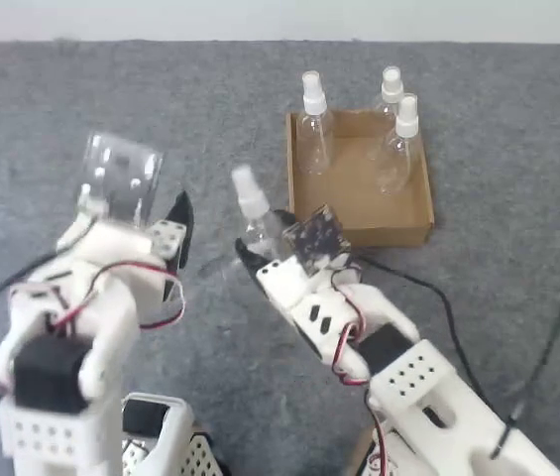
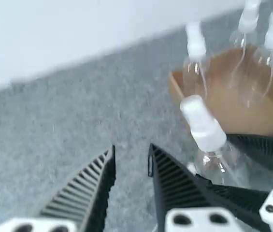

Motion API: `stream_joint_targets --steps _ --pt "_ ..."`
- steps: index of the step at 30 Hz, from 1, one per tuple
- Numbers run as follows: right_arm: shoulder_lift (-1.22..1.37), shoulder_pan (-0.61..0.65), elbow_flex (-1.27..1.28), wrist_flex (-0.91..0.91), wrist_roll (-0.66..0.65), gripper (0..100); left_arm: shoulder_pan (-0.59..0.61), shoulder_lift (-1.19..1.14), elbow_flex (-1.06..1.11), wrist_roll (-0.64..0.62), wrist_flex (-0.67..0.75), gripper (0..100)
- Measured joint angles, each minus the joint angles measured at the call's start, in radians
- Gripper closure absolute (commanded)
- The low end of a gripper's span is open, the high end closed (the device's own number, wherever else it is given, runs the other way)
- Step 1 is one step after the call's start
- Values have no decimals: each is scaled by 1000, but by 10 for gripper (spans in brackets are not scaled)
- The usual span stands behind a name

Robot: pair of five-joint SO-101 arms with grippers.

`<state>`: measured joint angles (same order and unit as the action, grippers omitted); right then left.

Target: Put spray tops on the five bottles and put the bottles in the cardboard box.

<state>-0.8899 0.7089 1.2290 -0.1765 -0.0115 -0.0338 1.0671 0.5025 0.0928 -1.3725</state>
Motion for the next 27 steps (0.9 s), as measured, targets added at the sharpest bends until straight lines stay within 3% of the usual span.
stream_joint_targets --steps 8,12,17,27 --pt "-69 -28 -241 -292 0 991 3 318 388 -9 172 751" --pt "-32 -41 -385 -361 0 992 -66 420 540 -28 201 743" --pt "138 -40 -549 -428 0 992 -239 535 678 -32 210 742" --pt "265 32 -767 -694 0 992 -227 585 796 -34 365 742"
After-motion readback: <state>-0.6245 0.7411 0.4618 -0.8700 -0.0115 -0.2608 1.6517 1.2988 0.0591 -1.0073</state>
